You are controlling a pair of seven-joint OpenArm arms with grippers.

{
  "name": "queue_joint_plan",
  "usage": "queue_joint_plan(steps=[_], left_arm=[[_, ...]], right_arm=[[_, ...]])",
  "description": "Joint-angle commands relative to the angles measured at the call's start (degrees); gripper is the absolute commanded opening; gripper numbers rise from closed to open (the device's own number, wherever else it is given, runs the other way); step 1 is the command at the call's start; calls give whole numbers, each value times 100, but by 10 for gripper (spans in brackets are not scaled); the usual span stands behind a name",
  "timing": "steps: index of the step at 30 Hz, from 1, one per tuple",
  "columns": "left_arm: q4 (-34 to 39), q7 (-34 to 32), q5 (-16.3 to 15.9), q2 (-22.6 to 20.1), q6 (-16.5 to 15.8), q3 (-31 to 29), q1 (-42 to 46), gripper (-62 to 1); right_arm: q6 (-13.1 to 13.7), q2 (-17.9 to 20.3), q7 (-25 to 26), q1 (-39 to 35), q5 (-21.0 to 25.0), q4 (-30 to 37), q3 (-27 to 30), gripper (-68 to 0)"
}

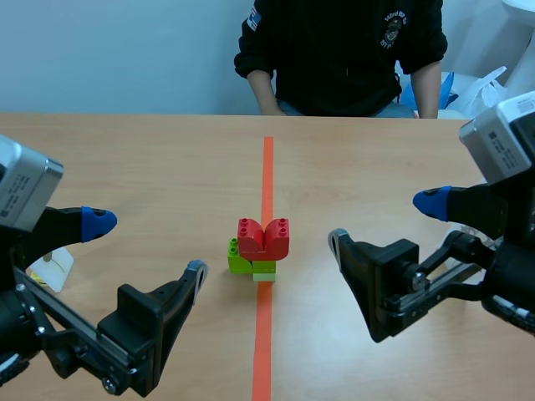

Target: Sort the leaf by its shape. The table is split by an orange tape line. A compound leaf with several leaflets goes to the left side, a simple leaf with one blade goes to the right side. Return to the home posture when a red brick is placed on the table.

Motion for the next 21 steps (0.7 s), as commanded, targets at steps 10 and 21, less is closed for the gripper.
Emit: queue_joint_plan(steps=[10, 21], left_arm=[[39, -98, -37, 28, 2, -20, 28, 14], [39, -103, -37, 28, 2, -20, 28, 14]], right_arm=[[-37, 13, 136, 37, 22, 9, 48, -29], [-39, 13, 175, 37, 20, 9, 48, -29]])
